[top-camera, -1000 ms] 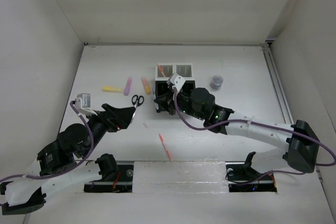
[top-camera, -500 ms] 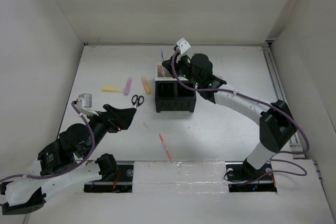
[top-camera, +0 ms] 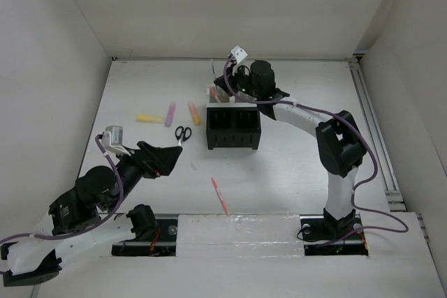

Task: Sort the stationery into containers
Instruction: Place the stationery into the container

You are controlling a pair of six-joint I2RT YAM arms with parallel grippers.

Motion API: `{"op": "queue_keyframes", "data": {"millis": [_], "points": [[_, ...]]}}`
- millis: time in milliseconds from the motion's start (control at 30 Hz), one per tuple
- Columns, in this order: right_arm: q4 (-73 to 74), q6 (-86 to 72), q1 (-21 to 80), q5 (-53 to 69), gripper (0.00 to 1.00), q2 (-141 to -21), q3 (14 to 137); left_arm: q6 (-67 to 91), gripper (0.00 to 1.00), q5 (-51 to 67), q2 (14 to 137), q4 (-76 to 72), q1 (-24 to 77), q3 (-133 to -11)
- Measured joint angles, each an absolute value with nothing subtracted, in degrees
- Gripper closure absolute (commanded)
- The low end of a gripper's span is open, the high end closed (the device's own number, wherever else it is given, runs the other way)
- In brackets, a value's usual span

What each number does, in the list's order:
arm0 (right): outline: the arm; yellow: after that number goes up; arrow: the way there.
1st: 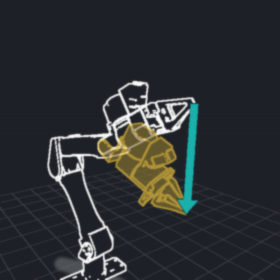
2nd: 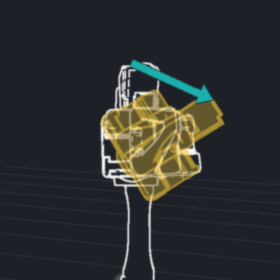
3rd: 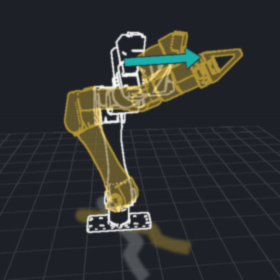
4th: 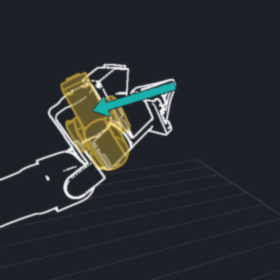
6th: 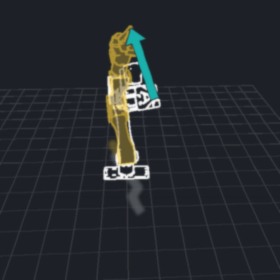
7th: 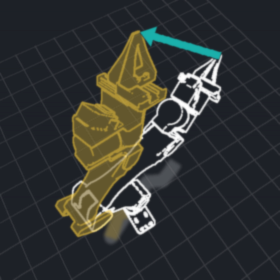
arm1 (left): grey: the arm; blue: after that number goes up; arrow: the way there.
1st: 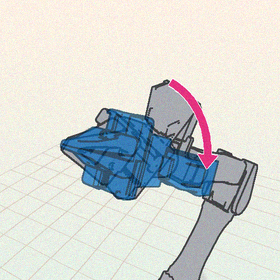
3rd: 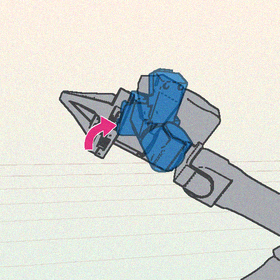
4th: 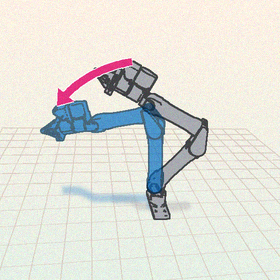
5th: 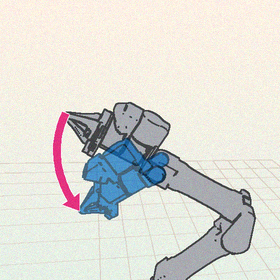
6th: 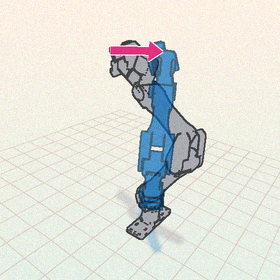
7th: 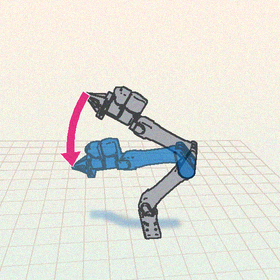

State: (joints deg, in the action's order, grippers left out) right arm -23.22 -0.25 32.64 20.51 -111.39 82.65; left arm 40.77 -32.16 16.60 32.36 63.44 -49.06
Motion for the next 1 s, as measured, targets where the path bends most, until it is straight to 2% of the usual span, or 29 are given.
{"op": "queue_keyframes", "data": {"millis": [1000], "points": [[-22.7, -1.9, 30.8, 19.6, 1.00, -115.9, 83.4, 39.6, 0.00, -31.0, 15.0, 31.5, 63.4, -48.3]]}}
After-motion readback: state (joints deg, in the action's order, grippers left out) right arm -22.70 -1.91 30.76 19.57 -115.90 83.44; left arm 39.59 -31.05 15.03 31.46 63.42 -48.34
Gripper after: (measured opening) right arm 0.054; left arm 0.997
